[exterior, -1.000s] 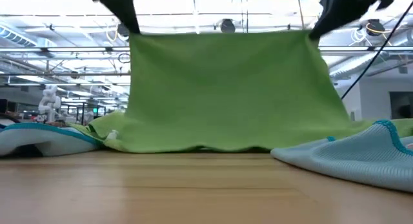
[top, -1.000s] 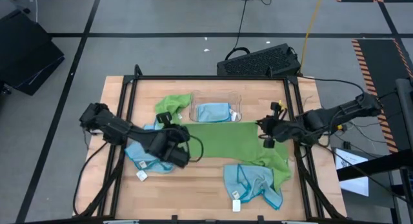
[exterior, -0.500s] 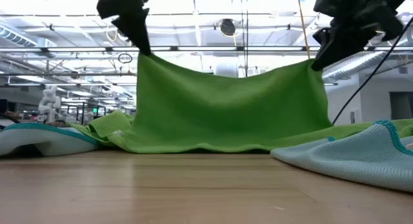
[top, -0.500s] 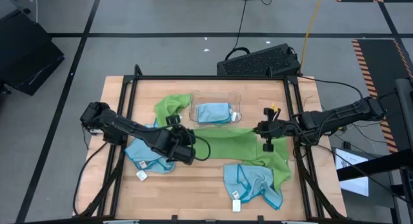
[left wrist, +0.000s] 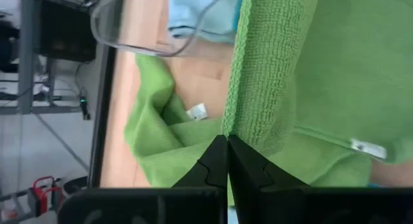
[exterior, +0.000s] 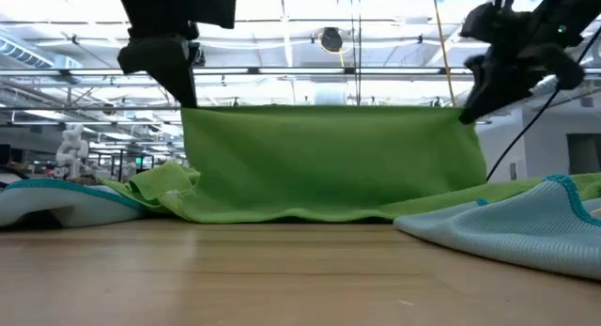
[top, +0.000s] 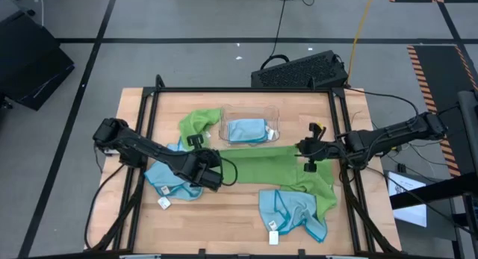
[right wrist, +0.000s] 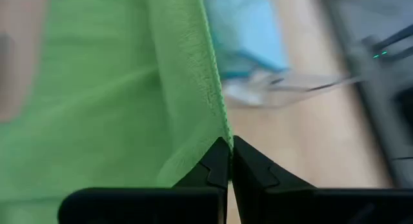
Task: Fold microfiber towels
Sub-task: Fold the bottom left green microfiber cloth
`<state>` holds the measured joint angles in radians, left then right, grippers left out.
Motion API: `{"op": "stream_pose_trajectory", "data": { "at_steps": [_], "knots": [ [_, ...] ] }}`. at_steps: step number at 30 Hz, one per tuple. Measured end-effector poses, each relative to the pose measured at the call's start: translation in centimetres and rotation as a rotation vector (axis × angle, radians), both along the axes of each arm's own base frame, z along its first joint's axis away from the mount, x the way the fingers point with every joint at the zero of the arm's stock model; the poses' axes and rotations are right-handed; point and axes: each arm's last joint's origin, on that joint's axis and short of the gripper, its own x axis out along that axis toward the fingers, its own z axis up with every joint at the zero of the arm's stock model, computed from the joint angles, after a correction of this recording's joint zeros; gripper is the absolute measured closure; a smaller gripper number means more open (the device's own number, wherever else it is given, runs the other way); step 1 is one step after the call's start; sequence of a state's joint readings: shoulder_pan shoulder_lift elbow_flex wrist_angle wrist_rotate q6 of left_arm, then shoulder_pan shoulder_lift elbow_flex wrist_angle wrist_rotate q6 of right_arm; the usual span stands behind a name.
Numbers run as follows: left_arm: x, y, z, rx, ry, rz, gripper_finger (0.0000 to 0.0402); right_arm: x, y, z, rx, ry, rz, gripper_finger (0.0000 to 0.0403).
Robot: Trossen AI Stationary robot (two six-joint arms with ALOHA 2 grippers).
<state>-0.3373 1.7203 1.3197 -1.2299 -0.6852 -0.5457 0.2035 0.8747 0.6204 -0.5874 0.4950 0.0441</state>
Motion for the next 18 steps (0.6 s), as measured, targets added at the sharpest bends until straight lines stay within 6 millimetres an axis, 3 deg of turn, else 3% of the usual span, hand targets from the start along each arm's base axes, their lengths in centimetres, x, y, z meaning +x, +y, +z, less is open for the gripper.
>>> {"op": "stream_pose_trajectory", "data": {
  "at_steps": [6,18],
  "knots": [
    [0.4,0.6,0.2,0.077,-0.057,0.017,0.0396,-0.4,-0.6,0.6,-0.203,0.007,-0.018,0.0399],
    [1.0,1.4,0.2,0.073,-0.073,0.025,0.0396,-0.6,-0.8,0.9,-0.144,-0.022,-0.021,0.0399]
  ]
}}
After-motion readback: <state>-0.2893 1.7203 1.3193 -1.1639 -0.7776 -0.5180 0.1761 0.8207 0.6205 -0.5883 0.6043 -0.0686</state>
